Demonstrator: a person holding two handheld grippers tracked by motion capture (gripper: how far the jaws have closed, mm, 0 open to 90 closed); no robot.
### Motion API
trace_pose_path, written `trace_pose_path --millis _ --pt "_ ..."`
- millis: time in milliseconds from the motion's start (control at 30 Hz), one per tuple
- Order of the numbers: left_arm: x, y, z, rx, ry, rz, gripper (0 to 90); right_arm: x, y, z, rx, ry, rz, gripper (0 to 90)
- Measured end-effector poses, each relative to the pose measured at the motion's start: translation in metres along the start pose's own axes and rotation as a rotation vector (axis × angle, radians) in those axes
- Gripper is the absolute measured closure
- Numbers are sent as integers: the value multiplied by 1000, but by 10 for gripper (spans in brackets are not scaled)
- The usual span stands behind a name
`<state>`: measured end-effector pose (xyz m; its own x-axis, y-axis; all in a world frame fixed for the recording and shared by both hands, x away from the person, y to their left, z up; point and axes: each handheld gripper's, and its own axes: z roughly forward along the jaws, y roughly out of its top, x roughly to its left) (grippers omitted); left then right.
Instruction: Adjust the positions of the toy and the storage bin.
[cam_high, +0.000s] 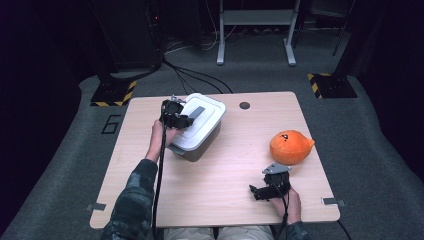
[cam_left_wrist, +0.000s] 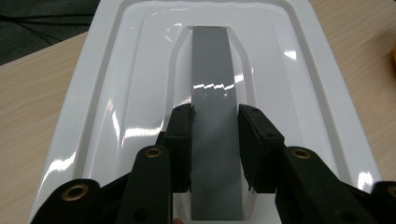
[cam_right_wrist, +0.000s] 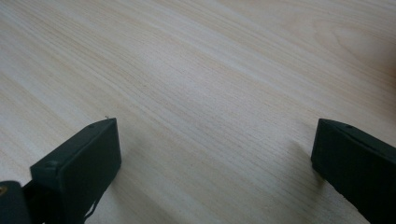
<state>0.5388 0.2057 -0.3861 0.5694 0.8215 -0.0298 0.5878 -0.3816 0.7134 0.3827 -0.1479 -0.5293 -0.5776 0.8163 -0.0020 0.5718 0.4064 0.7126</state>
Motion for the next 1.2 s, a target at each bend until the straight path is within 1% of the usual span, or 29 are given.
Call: trace_pose_path --millis 133,167,233,367,433,633,667,800,833,900,1033,1100,1133,1167,1200 --pt "-7 -1 -1 6 -26 25 667 0 0 0 0 0 0 9" --pt "-9 -1 -1 2 -29 30 667 0 0 0 -1 -1 7 10" --pt "-13 -1 -1 5 -42 40 667 0 0 0 0 0 0 10" --pt "-19 -3 -2 0 -60 63 667 0 0 0 0 0 0 10" --pt "-22 -4 -2 4 -75 78 667 0 0 0 0 0 0 10" --pt "-30 -6 -4 1 -91 99 667 0 0 0 0 0 1 11" --pt "-33 -7 -4 -3 -97 100 667 0 0 0 0 0 1 11" --pt "-38 -8 -5 -4 -108 111 667 0 0 0 -1 -2 5 11" --pt "-38 -7 -5 -1 -112 121 667 1 0 0 -2 -2 11 12" --pt "-40 -8 -5 -1 -119 128 667 1 0 0 -2 -2 10 12" --pt "-41 -8 -6 9 -147 159 667 0 0 0 0 -1 1 12" --pt "-42 -8 -6 5 -152 161 667 0 0 0 0 -1 2 12" --pt "-43 -8 -6 7 -167 179 667 0 0 0 0 -1 2 12" --pt "-44 -8 -6 12 -177 182 667 1 0 0 -1 -2 9 12" --pt "-44 -8 -6 15 -179 190 667 0 0 0 -1 -2 8 12"
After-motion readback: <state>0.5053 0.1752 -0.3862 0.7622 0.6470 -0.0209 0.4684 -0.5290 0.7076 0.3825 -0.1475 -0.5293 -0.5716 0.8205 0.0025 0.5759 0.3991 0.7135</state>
